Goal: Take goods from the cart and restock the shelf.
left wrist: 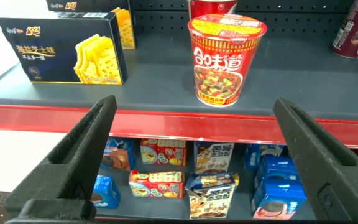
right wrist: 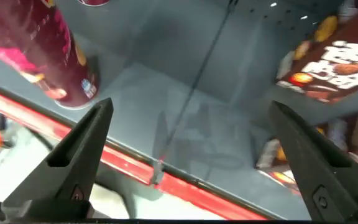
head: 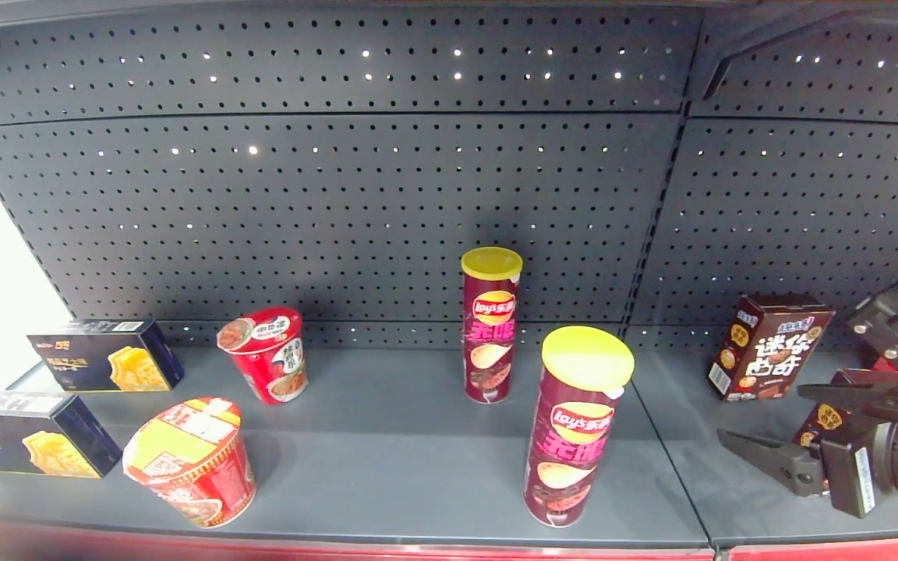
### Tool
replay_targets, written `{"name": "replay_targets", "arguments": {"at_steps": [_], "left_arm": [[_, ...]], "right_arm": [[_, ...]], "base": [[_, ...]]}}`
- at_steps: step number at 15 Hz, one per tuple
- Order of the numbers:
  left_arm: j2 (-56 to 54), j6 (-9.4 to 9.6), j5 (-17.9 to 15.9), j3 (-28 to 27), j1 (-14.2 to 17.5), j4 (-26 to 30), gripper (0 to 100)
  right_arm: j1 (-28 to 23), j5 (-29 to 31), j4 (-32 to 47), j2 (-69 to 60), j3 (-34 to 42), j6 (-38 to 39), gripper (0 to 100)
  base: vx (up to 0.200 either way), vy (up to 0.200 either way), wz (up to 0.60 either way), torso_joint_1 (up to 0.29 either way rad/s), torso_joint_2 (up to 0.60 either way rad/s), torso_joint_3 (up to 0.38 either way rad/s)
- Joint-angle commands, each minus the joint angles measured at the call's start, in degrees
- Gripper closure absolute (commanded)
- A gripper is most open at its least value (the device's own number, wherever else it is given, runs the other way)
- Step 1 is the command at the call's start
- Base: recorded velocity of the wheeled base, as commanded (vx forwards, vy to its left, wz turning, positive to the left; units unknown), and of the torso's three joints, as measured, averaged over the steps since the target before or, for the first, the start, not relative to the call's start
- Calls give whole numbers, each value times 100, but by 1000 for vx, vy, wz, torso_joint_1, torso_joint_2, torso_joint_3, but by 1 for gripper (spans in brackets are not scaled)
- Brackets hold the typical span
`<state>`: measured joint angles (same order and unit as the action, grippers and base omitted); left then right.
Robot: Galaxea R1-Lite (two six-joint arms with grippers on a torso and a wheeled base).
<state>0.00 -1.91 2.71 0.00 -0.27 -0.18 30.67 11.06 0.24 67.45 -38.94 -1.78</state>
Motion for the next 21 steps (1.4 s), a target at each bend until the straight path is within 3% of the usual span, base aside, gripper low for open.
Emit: {"name": "replay_targets", "arguments": {"at_steps": [1,10,18,21], "left_arm": [[9,-2,2,0,0,-8,0],[9,-2,2,-9,0,-8,0],[9,-2,2,0,0,-8,0],[9,-2,2,0,0,-8,0]], "right_arm": [[27,11,-77,418,-61,81,0],[79,1004,-982,1569,193,1408,0],[791,1048,-1018,1517,413,1655,0],[835,1048,-1228,1728,448,1734,0]], "base": [[0,0,0,0,0,0],[0,0,0,0,0,0],[0,0,0,0,0,0],[0,0,0,0,0,0]]}}
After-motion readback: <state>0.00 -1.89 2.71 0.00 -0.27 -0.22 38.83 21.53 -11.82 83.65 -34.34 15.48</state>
